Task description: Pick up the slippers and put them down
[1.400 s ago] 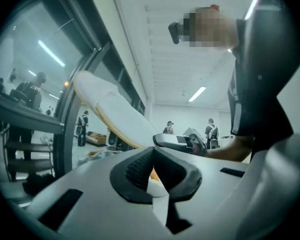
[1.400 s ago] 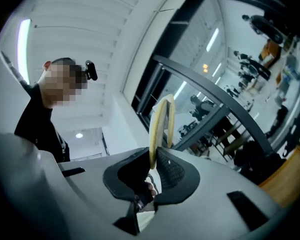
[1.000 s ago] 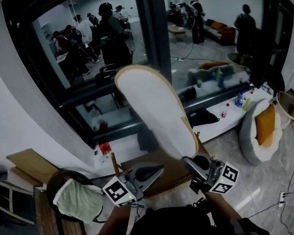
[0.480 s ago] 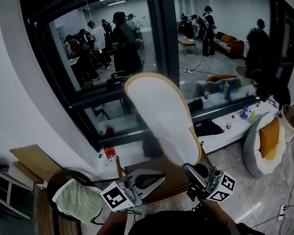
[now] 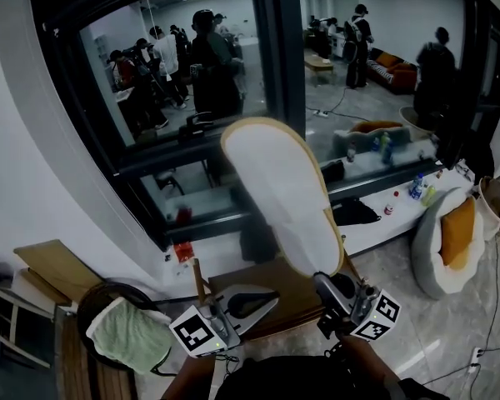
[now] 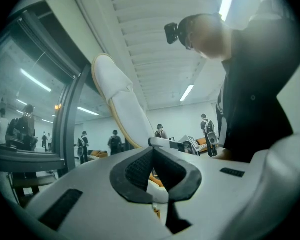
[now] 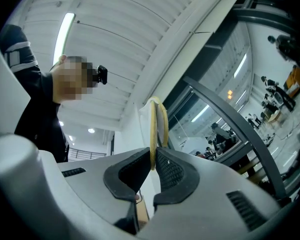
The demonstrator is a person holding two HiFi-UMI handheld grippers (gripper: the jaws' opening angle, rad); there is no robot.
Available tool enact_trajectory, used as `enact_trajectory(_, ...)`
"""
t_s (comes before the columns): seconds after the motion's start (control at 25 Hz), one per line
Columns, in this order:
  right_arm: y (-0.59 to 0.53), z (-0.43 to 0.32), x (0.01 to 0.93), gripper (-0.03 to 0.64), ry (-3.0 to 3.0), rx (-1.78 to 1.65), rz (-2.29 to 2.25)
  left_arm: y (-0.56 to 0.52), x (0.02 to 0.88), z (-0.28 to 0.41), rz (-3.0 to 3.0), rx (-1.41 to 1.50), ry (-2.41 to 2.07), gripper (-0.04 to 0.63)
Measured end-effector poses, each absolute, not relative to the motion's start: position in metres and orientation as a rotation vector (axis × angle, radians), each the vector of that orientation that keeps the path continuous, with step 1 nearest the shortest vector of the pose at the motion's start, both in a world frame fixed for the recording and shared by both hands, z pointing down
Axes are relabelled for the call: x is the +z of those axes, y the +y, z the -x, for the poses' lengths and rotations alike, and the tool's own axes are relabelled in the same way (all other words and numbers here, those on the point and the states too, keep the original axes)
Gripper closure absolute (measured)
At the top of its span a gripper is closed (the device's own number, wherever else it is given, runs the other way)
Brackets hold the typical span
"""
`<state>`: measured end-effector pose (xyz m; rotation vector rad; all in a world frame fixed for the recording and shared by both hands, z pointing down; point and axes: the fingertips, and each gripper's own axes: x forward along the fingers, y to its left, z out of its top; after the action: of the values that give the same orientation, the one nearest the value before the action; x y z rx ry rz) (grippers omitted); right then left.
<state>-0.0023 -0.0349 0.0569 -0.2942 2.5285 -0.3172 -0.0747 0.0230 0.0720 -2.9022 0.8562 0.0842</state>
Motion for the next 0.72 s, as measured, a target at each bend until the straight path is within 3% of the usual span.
enact_trajectory(0.72,-0.070,-0.004,0.144,0.575,2.520,-0.683,0.461,0.004,0.142,0.066,3.135,0.081,0.871,0.584)
